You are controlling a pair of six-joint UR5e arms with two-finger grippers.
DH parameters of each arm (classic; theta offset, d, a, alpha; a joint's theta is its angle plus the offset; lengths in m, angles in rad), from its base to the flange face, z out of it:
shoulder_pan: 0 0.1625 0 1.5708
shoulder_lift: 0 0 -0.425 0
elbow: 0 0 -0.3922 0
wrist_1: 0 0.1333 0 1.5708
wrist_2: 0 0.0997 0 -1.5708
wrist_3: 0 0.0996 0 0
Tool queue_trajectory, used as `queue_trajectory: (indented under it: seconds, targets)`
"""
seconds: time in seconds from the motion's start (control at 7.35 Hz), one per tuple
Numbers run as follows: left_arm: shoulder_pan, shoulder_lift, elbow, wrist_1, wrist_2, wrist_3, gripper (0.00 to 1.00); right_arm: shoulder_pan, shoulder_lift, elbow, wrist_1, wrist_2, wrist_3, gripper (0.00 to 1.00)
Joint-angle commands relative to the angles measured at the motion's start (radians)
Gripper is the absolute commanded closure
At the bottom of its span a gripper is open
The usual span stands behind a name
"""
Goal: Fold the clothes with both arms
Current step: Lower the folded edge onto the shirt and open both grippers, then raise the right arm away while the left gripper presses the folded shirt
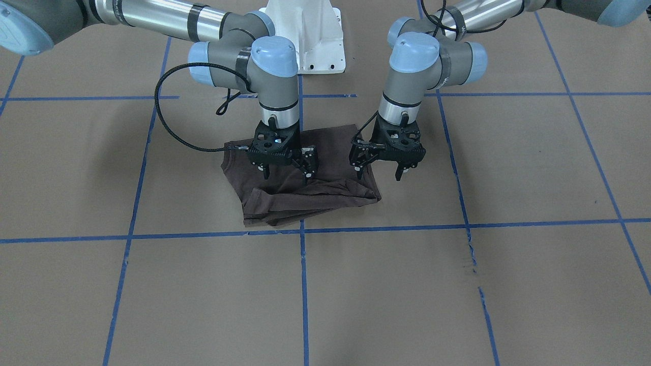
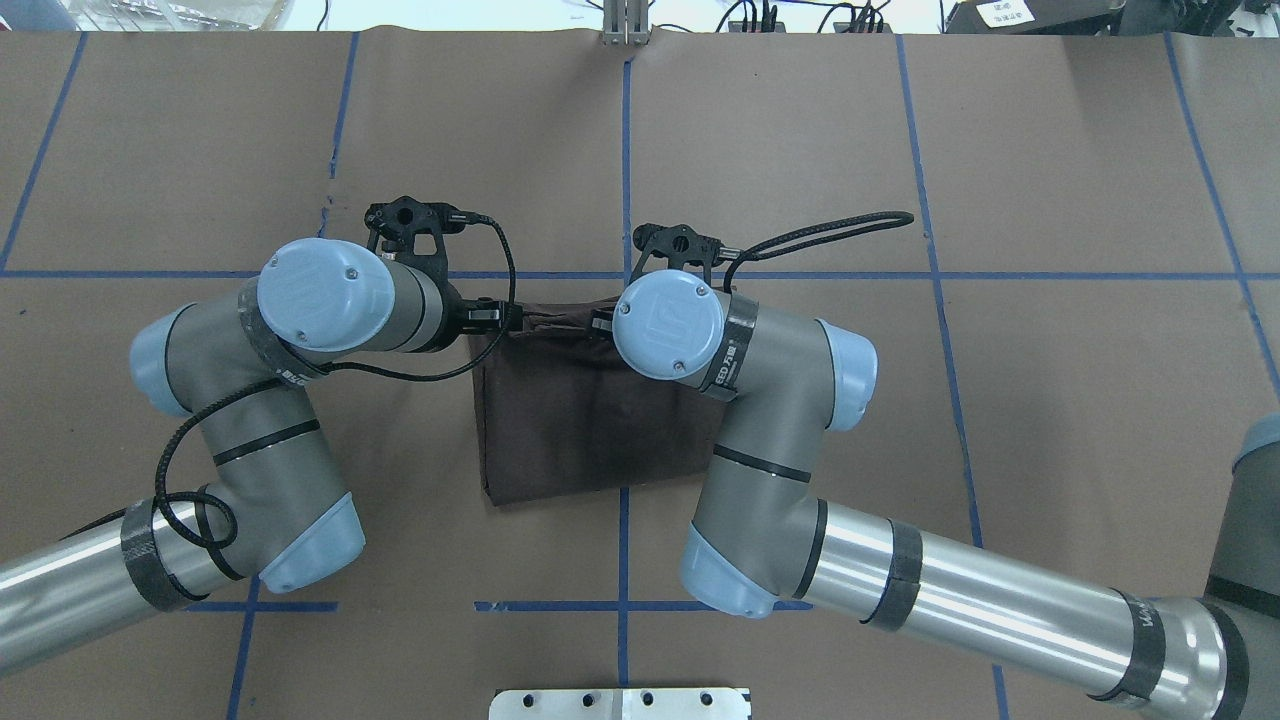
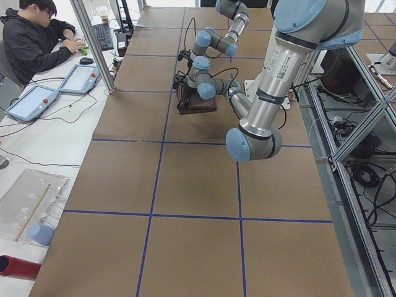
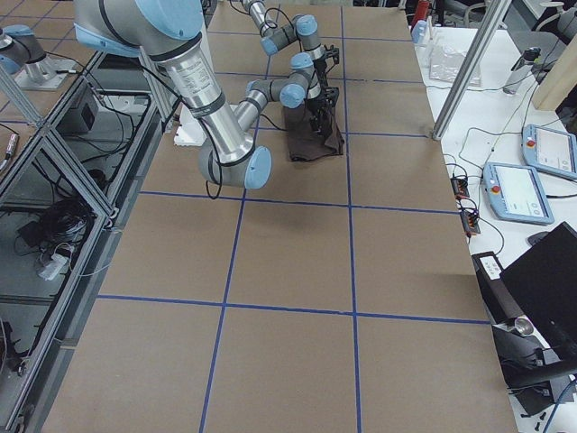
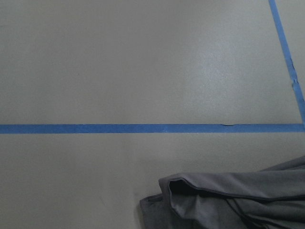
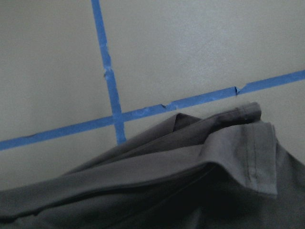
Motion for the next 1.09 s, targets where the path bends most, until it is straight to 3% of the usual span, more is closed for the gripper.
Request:
queue_trajectory:
  seconds: [0.0,0.27,0.54,0.68,0.95]
  targets:
    - [-0.001,-0.001,-0.002,-0.001,-0.001,-0.001,0.0,-0.021,-0.003,-0.038,-0.007,-0.043,-0.109,0.0]
    - [-0.001,-0.001,-0.002,-0.001,-0.001,-0.002,0.0,0.045,-0.002,-0.104,-0.005,-0.053,-0.186,0.0]
    - [0.001,-0.003,-0.003,-0.001,-0.001,-0.007,0.0,0.161,0.021,-0.228,0.002,-0.036,-0.273,0.0]
    - [0.001,-0.001,-0.003,-0.001,-0.001,-0.008,0.0,0.227,0.043,-0.276,0.004,0.034,-0.278,0.0]
    - [0.01,-0.009,0.011,-0.006,-0.001,-0.013,0.0,0.347,0.06,-0.269,0.01,0.236,-0.305,0.0]
